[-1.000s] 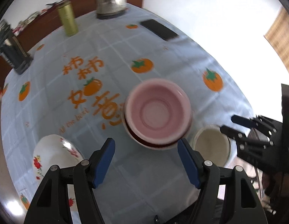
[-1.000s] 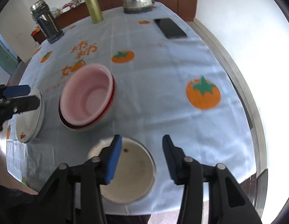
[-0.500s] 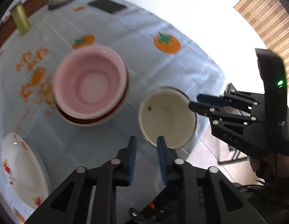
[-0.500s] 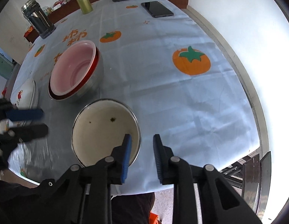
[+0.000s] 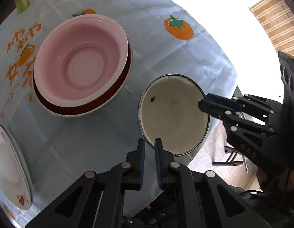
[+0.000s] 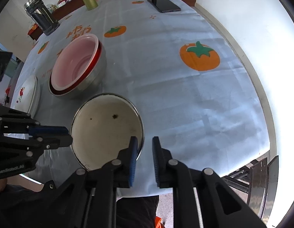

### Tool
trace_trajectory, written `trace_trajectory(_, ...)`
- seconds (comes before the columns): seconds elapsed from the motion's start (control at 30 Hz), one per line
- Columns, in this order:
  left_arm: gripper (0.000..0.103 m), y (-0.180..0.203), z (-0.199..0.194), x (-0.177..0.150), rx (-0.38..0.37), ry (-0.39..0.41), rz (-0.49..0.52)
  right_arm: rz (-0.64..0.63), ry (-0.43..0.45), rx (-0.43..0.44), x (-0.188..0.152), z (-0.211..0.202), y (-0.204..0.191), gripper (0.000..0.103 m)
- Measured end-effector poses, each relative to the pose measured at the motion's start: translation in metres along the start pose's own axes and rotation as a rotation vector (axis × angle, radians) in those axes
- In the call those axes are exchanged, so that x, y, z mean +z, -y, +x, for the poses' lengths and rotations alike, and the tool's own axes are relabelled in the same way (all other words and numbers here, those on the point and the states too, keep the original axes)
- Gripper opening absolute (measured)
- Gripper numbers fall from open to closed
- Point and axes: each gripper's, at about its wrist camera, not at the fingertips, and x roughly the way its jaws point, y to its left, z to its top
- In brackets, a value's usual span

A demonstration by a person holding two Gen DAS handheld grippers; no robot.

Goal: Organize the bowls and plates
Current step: 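Move both tools to the white enamel basin rim, then close the left tool on the enamel basin rim while the right tool grips its opposite rim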

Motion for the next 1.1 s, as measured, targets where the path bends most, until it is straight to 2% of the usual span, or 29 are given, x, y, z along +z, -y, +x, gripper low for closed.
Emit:
trace_trajectory(0.17, 0.010, 0.004, 0.000, 0.001, 0.022, 0.004, 0.013, -0.012, -0.003, 0.014, -0.001, 0.003, -0.001, 0.009)
trace_trajectory(0.33, 0.009, 0.007, 0.000, 0.001, 0.047, 0.006, 0.026, -0.005, 0.006, 0.025, -0.003, 0.003, 0.001, 0.009)
trace_trajectory(0.4, 0.000, 0.008, -0.001, 0.001, 0.061, 0.013, 0.032, -0.005, 0.008, 0.024, -0.003, 0.002, 0.000, 0.009)
trace_trajectory(0.47, 0.001, 0.010, -0.004, 0.001, 0.035, 0.020, 0.041, -0.005, 0.011, 0.025, -0.003, 0.002, 0.000, 0.009)
trace_trajectory(0.57, 0.001, 0.018, -0.005, -0.001, 0.053, 0.019, 0.078, -0.005, 0.015, 0.049, -0.002, -0.001, -0.003, 0.008)
trace_trajectory(0.63, 0.001, 0.016, -0.002, -0.002, 0.047, 0.005, 0.067, -0.021, 0.009, 0.046, -0.001, -0.001, -0.008, 0.008)
trace_trajectory(0.77, 0.001, 0.007, -0.016, -0.002, 0.042, 0.065, 0.026, -0.010, -0.002, 0.037, -0.003, 0.003, -0.005, 0.008)
trace_trajectory(0.83, 0.003, 0.004, -0.021, -0.002, 0.052, 0.084, 0.014, 0.001, -0.002, 0.037, -0.003, 0.004, -0.003, 0.008)
trace_trajectory(0.9, 0.016, 0.002, -0.015, -0.004, 0.048, 0.052, 0.002, 0.001, 0.001, 0.034, -0.002, 0.003, -0.004, 0.008)
trace_trajectory(1.0, 0.020, -0.004, -0.003, -0.005, 0.020, 0.000, -0.034, 0.000, 0.001, 0.032, -0.001, 0.005, -0.004, 0.008)
trace_trajectory(1.1, 0.024, -0.009, 0.001, -0.004, -0.007, -0.005, -0.065, 0.004, 0.000, 0.037, -0.002, 0.006, -0.004, 0.008)
